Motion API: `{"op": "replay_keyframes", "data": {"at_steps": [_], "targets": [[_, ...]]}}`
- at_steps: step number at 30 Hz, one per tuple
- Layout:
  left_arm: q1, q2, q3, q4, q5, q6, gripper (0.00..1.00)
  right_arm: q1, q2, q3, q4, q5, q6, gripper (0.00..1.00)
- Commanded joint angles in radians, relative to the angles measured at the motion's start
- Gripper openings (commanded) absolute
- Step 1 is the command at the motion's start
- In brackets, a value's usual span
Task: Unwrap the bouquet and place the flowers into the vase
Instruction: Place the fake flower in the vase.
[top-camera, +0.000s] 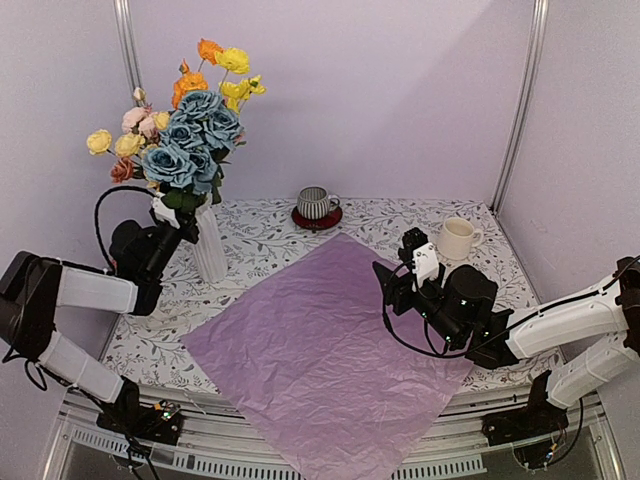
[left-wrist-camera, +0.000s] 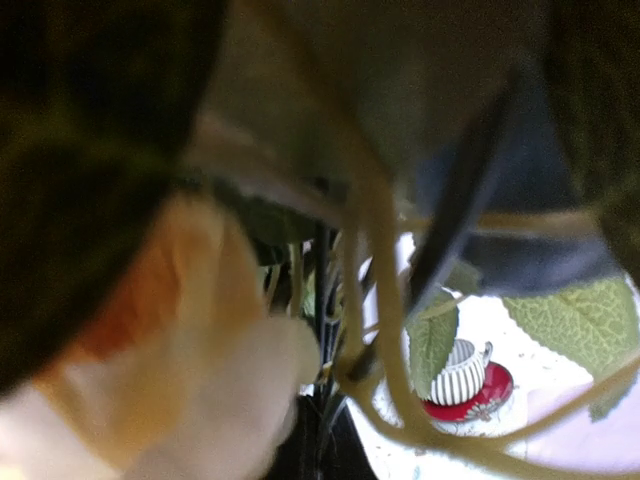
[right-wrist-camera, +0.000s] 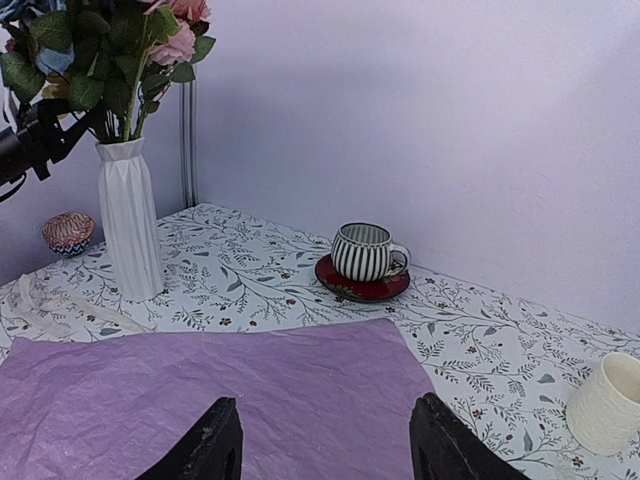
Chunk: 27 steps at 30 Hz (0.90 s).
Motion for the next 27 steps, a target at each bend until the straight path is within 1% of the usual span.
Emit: {"op": "replay_keyframes", "data": {"at_steps": [1, 14, 17, 22, 27], "targets": [[0.006, 0.042, -0.020, -0.097, 0.011, -0.058, 0.00, -0.002, 0.006, 0.005, 0.010, -0.003, -0.004, 0.59], [0.004, 0.064, -0.075, -0.050, 0.000, -0.084, 0.00, -0.002, 0.007, 0.005, 0.008, -0.004, -0.004, 0.59], [0.004, 0.054, -0.062, -0.101, 0.000, -0.089, 0.00, -0.002, 0.007, 0.007, 0.008, -0.005, -0.003, 0.59], [0.004, 0.028, -0.029, -0.222, -0.035, -0.162, 0.00, -0.002, 0.007, 0.007, 0.006, -0.005, -0.004, 0.60], [0.004, 0.011, -0.034, -0.247, -0.033, -0.182, 0.00, -0.002, 0.010, 0.007, 0.005, -0.003, -0.004, 0.60]]}}
